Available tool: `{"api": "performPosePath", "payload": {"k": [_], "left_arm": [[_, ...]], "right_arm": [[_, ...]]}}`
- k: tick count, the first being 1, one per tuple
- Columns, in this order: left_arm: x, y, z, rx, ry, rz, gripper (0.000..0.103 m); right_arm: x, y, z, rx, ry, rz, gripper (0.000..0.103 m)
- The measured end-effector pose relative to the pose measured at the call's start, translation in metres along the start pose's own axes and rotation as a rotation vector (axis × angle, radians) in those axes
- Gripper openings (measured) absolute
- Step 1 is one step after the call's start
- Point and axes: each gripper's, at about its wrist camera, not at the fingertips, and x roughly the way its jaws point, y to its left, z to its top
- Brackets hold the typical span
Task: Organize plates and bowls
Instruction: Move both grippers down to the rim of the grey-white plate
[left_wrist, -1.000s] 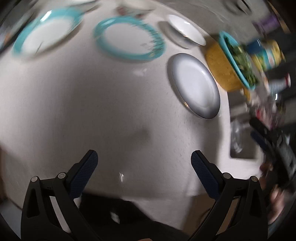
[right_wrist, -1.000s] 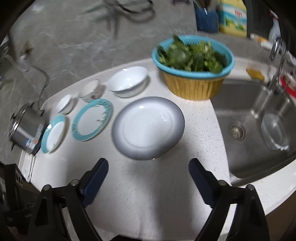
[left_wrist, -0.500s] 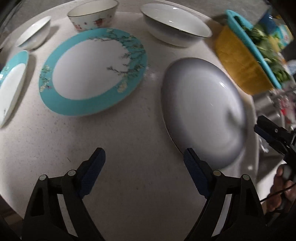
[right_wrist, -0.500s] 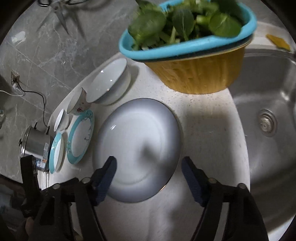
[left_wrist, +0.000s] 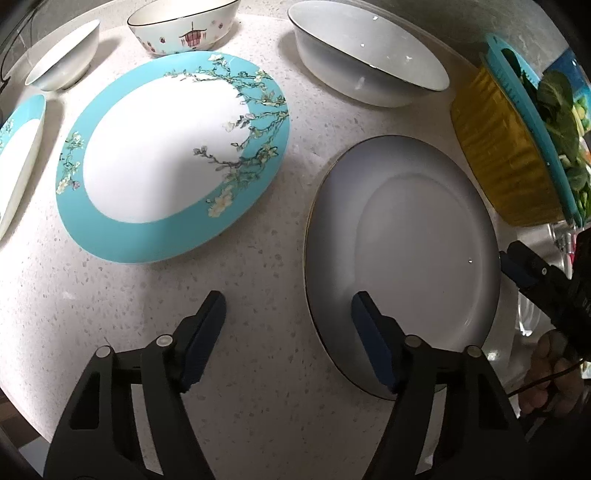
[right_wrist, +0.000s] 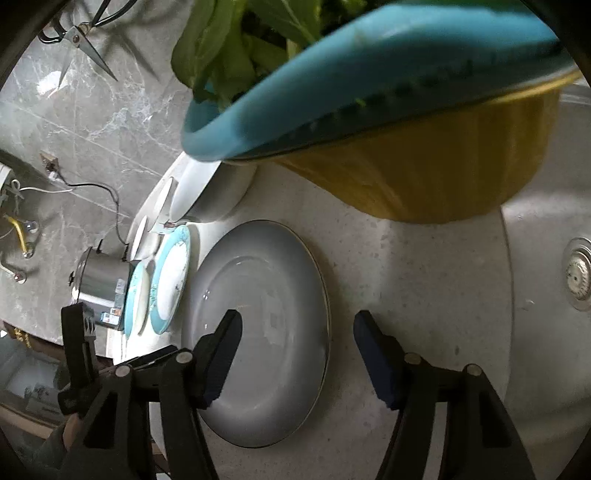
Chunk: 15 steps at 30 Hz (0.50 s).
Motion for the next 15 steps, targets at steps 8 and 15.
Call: {"api": "performPosePath", "payload": {"k": [8,15], "left_arm": [[0.006,-0.011,0.004,0.026,0.022,-0.056,0.062],[0.011,-0.009,0.001,0.044,0.018,-0.105,0.058]], "right_arm": [[0.001,-0.001,-0.003,-0.027,0.001,0.046,0.064],[0.002,-0.001,-0.009,-0.021,0.012,0.102,0.063]]}}
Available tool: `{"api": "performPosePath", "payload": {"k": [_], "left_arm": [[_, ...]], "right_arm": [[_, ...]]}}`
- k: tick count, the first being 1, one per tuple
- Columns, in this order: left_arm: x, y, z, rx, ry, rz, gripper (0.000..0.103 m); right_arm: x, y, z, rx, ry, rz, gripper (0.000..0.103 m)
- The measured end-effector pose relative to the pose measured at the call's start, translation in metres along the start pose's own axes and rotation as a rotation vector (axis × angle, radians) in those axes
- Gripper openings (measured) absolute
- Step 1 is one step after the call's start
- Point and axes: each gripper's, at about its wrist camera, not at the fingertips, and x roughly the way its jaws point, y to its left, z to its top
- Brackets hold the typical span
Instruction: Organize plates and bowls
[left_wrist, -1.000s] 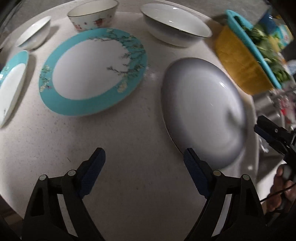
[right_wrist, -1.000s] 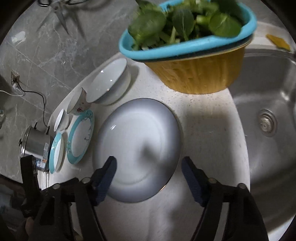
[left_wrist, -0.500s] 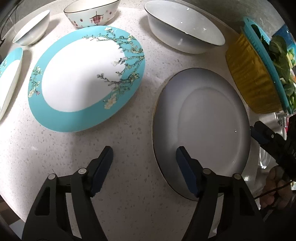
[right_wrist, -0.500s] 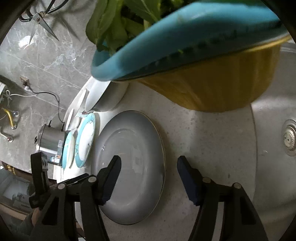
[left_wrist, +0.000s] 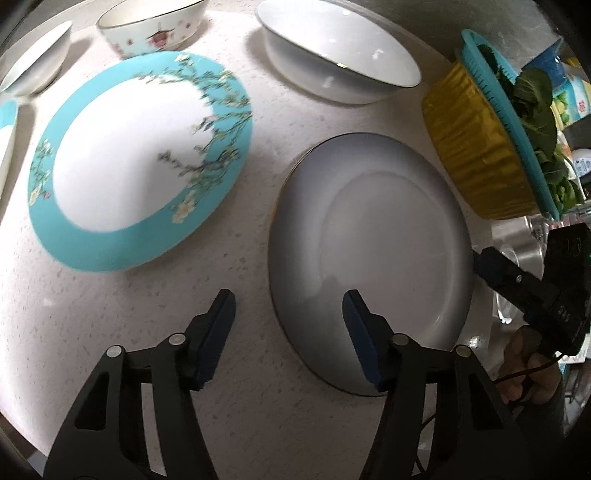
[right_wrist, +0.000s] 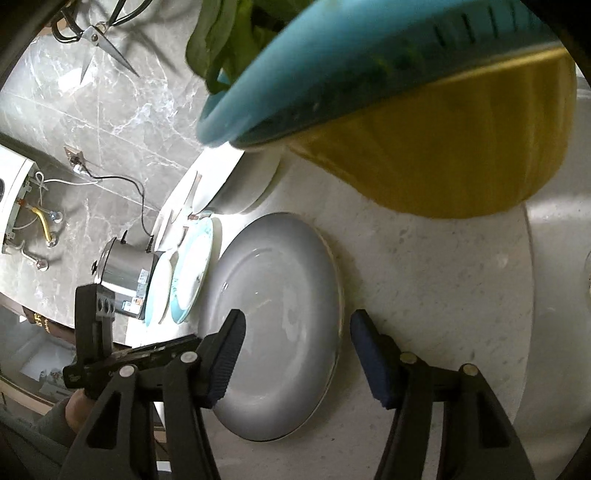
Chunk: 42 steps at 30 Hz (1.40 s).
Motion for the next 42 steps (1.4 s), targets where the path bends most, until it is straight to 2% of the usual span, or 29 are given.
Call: {"api": "performPosePath", "payload": {"k": [2,4,11,15,17,20,22,24,31,35,38,42], "left_arm": [[0.004,-0.004,0.009,0.01,-0.01,-0.017,0.056],[0.005,-0.006,0.017,0.014,-0.019,-0.042,0.049],[0.003,-0.009,0.022,0.023,-0.012,-0.067,0.049],[-0.004,-0.003,0.023,0.037,-0.003,-0.07,0.049],[-0.003,-0.003,0.024,0.039,0.001,-0.071,0.049],[-0.002,-0.006,0.026,0.052,-0.006,-0.046,0.049],[-0.001,-0.009,0.026,0.072,-0.012,-0.003,0.043],[0.002,-0.012,0.026,0.09,-0.012,0.029,0.037],[0.003,-0.014,0.031,0.126,-0.003,0.042,0.035],[0.009,-0.01,0.035,0.125,0.01,0.03,0.029],[0.008,-0.003,0.036,0.114,0.018,0.003,0.028],[0.008,-0.003,0.033,0.116,0.014,0.008,0.027]], "right_arm": [[0.002,0.001,-0.001,0.003,0.003,0.01,0.063],[0.003,0.001,0.0,0.005,-0.005,0.015,0.063],[0.005,-0.007,0.001,0.037,-0.011,0.057,0.061],[0.004,-0.003,0.002,0.039,-0.003,0.026,0.061],[0.003,0.002,0.004,0.028,0.016,-0.025,0.06],[0.004,0.009,0.007,0.023,0.039,-0.114,0.05],[0.004,0.011,0.007,0.022,0.048,-0.172,0.032],[0.003,0.008,0.008,0.034,0.055,-0.199,0.019],[0.005,0.011,0.009,0.057,0.076,-0.222,0.02],[0.005,0.009,0.009,0.063,0.087,-0.209,0.019],[0.003,0.002,0.009,0.099,0.092,-0.188,0.019],[0.002,0.001,0.008,0.118,0.092,-0.185,0.018]]}}
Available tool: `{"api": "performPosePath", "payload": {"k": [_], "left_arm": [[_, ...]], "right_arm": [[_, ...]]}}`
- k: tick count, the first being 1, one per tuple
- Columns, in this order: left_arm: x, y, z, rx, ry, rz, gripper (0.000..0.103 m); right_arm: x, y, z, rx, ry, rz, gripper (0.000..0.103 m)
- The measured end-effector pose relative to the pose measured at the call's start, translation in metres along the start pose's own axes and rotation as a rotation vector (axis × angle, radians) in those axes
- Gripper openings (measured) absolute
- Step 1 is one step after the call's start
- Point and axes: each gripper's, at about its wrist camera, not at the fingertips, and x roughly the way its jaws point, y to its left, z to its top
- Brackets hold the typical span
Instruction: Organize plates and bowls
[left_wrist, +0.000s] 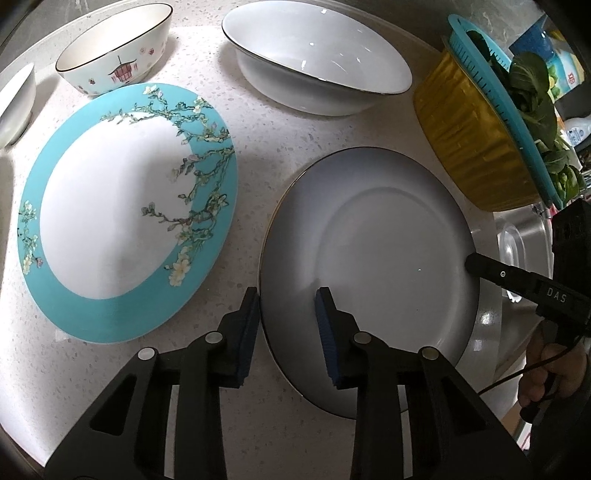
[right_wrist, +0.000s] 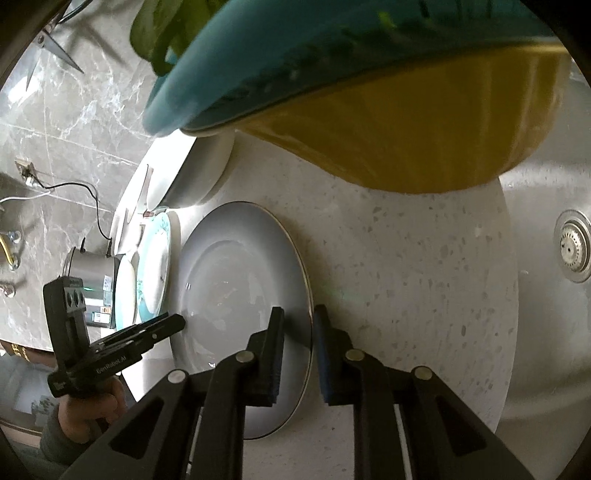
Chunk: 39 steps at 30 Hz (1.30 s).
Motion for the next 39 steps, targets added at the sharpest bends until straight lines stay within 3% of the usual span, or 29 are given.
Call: {"api": "performPosePath", "payload": {"k": [24,39], "left_arm": [[-0.026,0.022,-0.029,-0.045,-0.003,-0.02,0.026],[-0.081,0.085,-0.097,-0.093,-0.012,-0.009,0.026]], "right_arm": [[-0.008,0.025,-0.011,-0.033,0.027,-0.033,0.018],[0.007,0.096,-0.056,-0.121,0.079,-0.033,0.018]]}}
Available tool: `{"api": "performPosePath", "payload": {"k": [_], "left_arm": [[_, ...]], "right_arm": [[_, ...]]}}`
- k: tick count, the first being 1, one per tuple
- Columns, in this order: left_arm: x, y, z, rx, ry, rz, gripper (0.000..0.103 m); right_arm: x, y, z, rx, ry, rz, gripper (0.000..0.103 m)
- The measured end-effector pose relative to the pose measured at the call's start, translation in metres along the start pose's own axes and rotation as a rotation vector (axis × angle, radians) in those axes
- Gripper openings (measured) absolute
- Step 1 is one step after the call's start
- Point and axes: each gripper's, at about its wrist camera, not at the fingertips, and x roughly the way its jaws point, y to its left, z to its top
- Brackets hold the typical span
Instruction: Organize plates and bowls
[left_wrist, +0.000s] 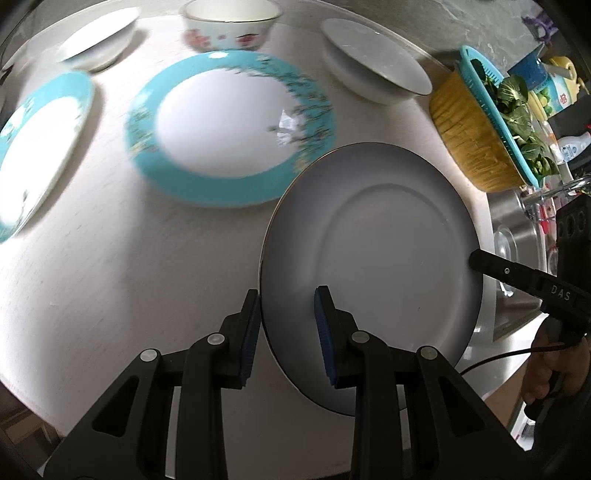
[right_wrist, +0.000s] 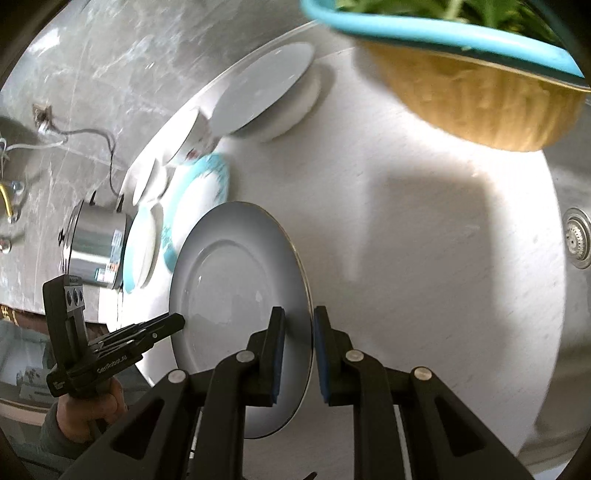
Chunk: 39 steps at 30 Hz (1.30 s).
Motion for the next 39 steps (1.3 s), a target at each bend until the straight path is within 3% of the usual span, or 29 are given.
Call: {"api": "performPosePath", "payload": {"k": [9,18,39], "left_arm": [[-0.011,0.055,-0.034,-0.032,0.022,0.0,0.026],[0.001,0.081,-0.046,-0.014,0.049,-0.008,0.027],[0.007,0.067,-0.041,0.078,0.009,0.059,0.028]], "right_arm": [[0.032,0.042,-0.029,-0.015,0.046,-0.019,0.018],[0.051,0.052,-0.045,0.004,0.053,-0.048,0.018],[0.061,0.055,-0.055,-0.024,0.025,-0.123,0.022]]}}
